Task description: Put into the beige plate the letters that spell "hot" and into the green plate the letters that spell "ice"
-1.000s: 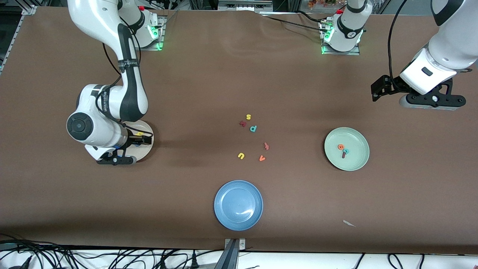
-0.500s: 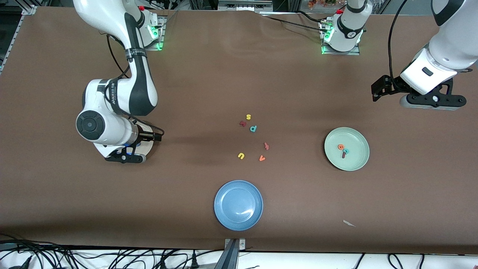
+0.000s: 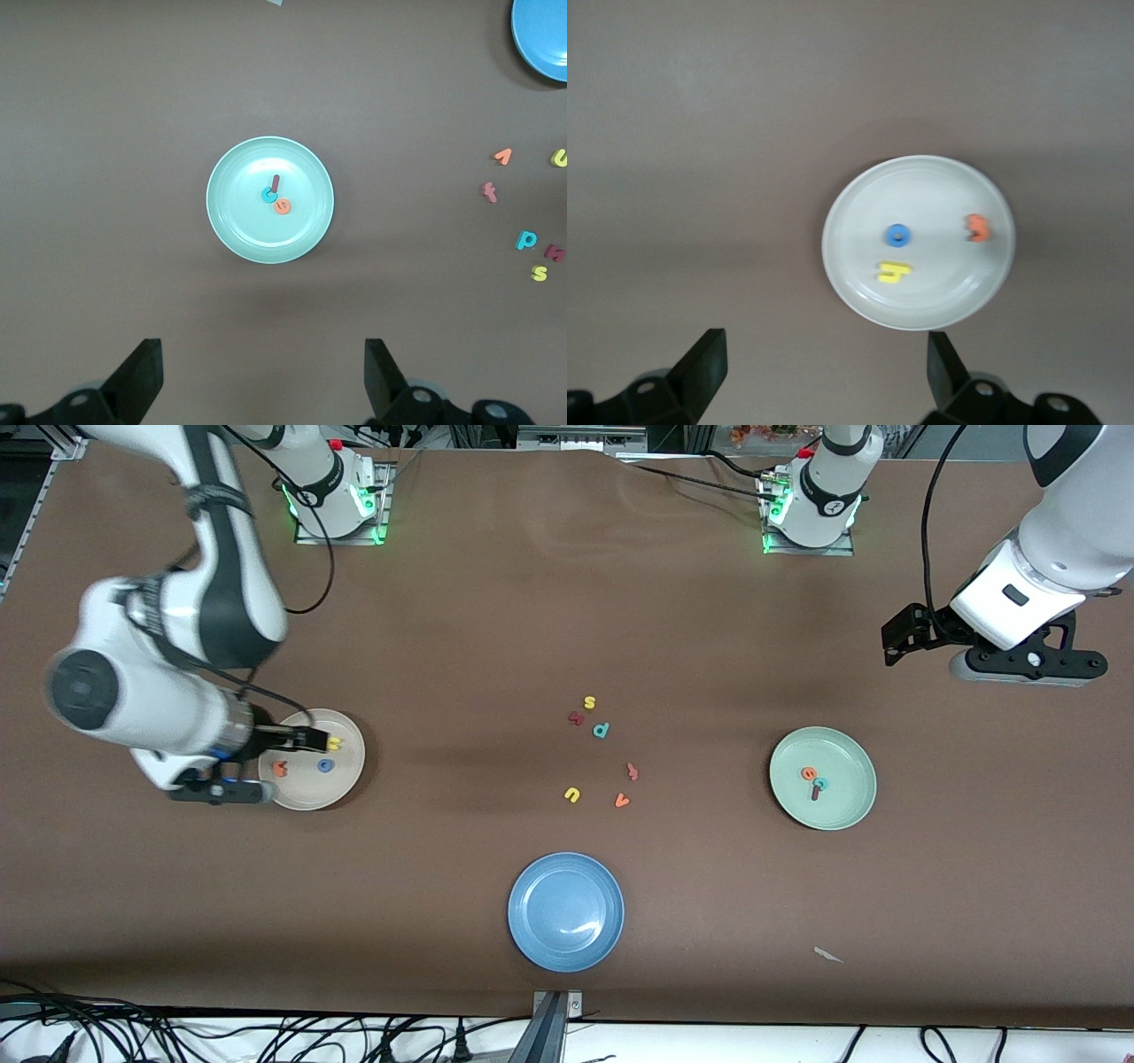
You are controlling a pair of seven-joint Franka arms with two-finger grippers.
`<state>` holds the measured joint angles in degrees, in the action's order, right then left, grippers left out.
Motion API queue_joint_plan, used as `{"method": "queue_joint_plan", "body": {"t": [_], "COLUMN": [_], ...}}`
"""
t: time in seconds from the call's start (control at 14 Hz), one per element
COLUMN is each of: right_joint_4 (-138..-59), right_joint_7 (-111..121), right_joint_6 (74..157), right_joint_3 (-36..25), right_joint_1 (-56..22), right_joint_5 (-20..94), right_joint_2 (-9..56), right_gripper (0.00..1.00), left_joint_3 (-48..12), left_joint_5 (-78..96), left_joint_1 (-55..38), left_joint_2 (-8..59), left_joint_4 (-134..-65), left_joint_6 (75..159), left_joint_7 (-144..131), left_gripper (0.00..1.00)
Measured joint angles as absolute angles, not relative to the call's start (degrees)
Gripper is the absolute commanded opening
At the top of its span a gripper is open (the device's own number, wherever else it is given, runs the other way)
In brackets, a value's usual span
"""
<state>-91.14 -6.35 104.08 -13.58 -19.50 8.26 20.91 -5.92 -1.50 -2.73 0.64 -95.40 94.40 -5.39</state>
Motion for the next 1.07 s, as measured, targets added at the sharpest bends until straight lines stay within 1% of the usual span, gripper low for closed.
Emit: {"method": "queue_joint_plan", "body": {"t": [0.14, 0.36, 0.5, 0.64, 0.86, 1.07], "right_joint_4": [-92.24, -92.91, -92.97, -92.83, -92.18, -92.18], "right_joint_7": [-6.32, -6.37, -6.38, -6.38, -6.39, -6.38], "right_joint_6": [103.76, 99.11, 95.03, 91.25, 90.15, 91.68], "right_joint_3": [-8.32, -2.4, -0.36, 0.1, 0.29, 0.43], "right_joint_1": [-13.41, -7.02, -3.72, -2.05, -1.15, 0.22], "right_joint_5": [3.18, 0.86, 0.87, 0.87, 0.87, 0.88], "right_joint_2": [16.69, 9.71, 5.04, 1.9, 0.91, 1.47], "right_gripper": [1.0, 1.0, 1.0, 1.0, 1.0, 1.0], "left_joint_3": [-5.92, -5.92, -5.92, -5.92, -5.92, -5.92], "left_joint_5": [-1.5, -1.5, -1.5, -1.5, -1.5, -1.5], "left_joint_1": [-2.73, -2.73, -2.73, -2.73, -2.73, -2.73], "left_joint_2": [0.64, 0.64, 0.64, 0.64, 0.64, 0.64], "left_joint_4": [-95.4, -95.4, -95.4, -95.4, -95.39, -95.39], "left_joint_6": [94.39, 94.38, 94.37, 94.36, 94.36, 94.36], "left_joint_7": [-5.39, -5.39, -5.39, -5.39, -5.39, -5.39], "left_gripper": [1.0, 1.0, 1.0, 1.0, 1.0, 1.0]}}
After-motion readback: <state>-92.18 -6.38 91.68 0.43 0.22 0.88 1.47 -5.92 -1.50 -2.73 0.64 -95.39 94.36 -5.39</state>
